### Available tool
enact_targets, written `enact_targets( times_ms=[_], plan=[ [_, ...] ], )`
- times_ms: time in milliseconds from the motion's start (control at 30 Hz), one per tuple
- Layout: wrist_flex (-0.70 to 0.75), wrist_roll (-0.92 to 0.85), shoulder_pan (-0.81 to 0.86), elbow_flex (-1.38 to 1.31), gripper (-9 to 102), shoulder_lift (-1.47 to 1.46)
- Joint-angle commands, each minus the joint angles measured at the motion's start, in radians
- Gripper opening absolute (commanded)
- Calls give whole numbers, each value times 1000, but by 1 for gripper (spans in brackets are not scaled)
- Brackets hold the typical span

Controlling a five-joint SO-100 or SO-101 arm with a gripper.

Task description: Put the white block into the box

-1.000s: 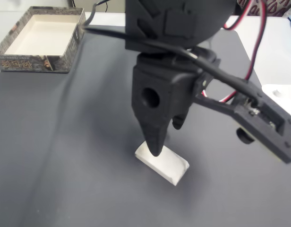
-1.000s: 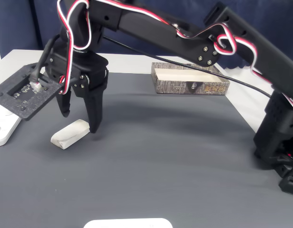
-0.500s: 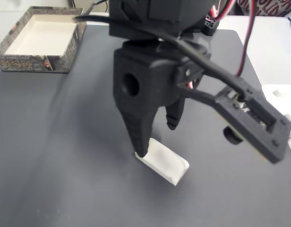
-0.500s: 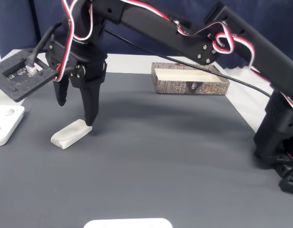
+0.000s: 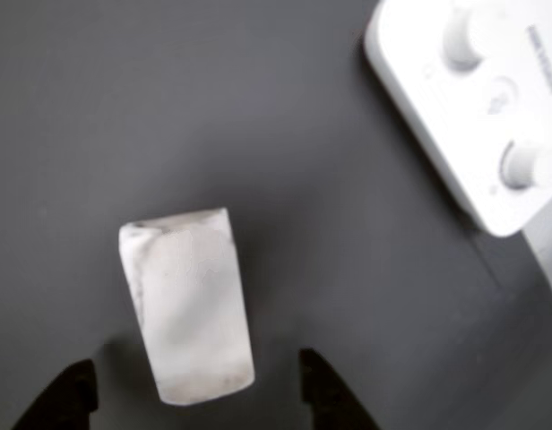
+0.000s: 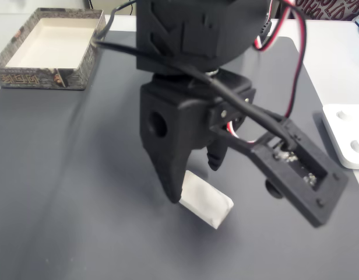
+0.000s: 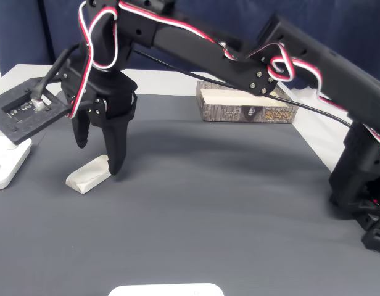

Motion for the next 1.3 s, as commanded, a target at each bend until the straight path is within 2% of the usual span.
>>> enact_targets(
  times_ms=[0,300,1267],
  plan=[
    [-18,-12,-8,-74,31,18],
    [-17,-54,-21,-112,29,-18],
    [14,-37,-41,-166,22,-92]
  ],
)
